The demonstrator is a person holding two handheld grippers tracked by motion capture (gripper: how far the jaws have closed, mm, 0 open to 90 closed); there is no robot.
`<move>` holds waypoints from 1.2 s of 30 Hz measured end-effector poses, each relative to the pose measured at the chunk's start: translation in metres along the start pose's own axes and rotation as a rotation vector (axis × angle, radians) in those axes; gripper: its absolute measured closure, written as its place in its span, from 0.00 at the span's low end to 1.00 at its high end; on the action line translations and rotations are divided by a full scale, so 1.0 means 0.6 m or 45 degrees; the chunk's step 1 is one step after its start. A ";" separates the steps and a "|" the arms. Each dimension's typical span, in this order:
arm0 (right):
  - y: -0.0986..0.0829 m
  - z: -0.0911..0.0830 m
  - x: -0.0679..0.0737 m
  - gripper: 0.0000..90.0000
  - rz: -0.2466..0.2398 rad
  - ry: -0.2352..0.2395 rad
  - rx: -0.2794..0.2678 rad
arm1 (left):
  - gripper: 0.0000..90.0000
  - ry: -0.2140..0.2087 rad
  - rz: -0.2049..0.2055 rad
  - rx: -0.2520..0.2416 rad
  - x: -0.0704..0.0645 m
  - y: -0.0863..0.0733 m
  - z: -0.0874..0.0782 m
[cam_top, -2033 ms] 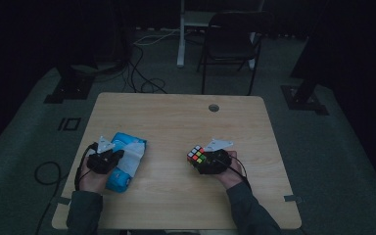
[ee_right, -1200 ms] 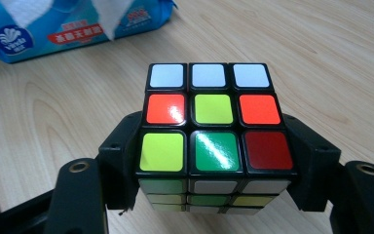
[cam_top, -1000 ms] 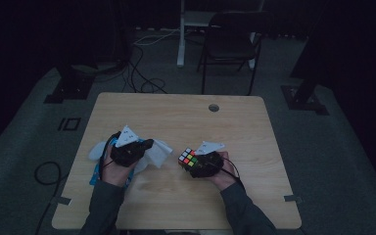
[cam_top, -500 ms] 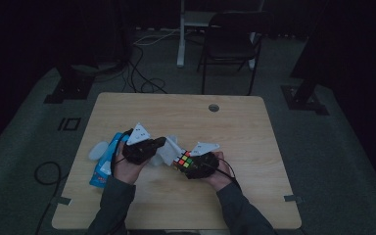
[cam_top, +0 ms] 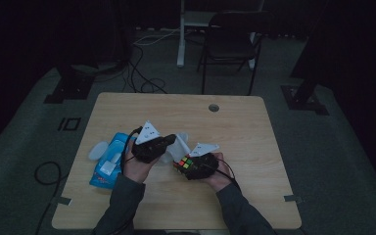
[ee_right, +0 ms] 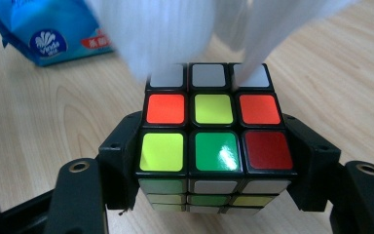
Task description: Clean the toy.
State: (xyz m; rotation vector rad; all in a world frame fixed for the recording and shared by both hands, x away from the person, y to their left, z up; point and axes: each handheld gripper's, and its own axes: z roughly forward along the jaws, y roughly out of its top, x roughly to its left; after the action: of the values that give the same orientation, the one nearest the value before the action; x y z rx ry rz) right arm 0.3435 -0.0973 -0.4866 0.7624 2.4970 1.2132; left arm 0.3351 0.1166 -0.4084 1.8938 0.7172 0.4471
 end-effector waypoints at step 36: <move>-0.003 -0.028 0.001 0.38 -0.078 -0.015 -0.082 | 0.82 -0.121 -0.001 0.150 -0.013 -0.053 0.070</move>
State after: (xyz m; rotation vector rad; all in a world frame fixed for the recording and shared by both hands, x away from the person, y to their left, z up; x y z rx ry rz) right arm 0.3347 -0.1087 -0.4774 0.6701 2.4406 1.2574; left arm 0.3455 0.0922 -0.4547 2.0109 0.6940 0.3181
